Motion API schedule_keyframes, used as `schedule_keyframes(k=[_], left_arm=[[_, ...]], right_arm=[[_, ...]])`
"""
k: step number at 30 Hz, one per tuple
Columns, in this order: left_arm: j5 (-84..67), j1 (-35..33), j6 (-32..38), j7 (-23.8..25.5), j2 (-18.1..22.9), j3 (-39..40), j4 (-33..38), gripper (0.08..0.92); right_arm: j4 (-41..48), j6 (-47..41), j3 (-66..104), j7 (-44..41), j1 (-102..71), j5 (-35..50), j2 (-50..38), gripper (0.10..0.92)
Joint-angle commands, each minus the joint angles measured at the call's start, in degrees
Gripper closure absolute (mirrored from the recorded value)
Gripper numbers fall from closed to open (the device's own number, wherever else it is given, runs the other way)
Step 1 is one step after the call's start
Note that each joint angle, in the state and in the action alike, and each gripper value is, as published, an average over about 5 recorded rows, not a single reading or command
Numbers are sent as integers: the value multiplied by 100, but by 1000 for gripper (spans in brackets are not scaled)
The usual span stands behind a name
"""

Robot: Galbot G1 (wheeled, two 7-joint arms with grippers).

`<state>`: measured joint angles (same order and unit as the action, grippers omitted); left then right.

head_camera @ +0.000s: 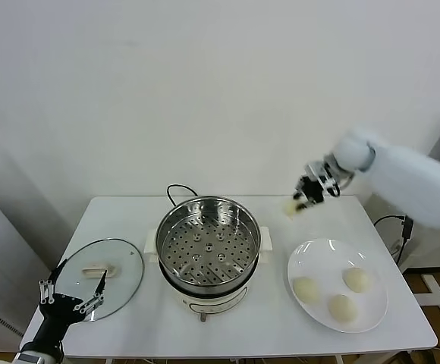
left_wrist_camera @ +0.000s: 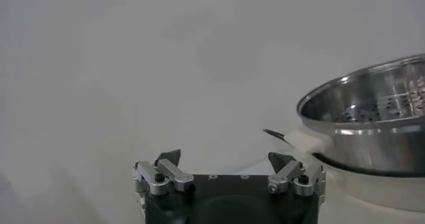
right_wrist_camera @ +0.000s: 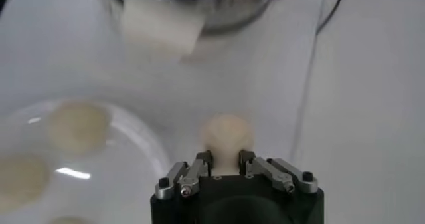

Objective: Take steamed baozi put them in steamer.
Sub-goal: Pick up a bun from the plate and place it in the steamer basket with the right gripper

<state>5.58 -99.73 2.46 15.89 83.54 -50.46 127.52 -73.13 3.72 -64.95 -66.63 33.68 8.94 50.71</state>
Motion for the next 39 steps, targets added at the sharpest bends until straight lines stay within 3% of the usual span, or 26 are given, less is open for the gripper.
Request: schedule_keyframes(k=[1, 11, 20, 29, 34, 39], left_arm=[[-13, -18, 13, 6, 26, -4, 58, 177], [-170, -74, 50, -1, -64, -166, 109, 177], [-196, -126, 68, 0, -58, -173, 116, 177], [-188, -97, 50, 0, -88, -181, 79, 177], [-168, -74, 42, 1, -89, -152, 80, 177], [-175, -34, 19, -6, -135, -161, 94, 177]], right_arm=[[-619, 1079, -881, -38, 958, 34, 1296, 736], [254, 2687, 124, 68, -795, -2204, 2153, 717], [817, 3173, 651, 230, -1513, -3065, 2442, 691], [997, 3346, 834, 267, -1754, -3354, 2495, 648], [956, 3289, 927, 260, -1634, -3260, 2455, 508], [761, 2589, 796, 112, -872, -1949, 2109, 370]])
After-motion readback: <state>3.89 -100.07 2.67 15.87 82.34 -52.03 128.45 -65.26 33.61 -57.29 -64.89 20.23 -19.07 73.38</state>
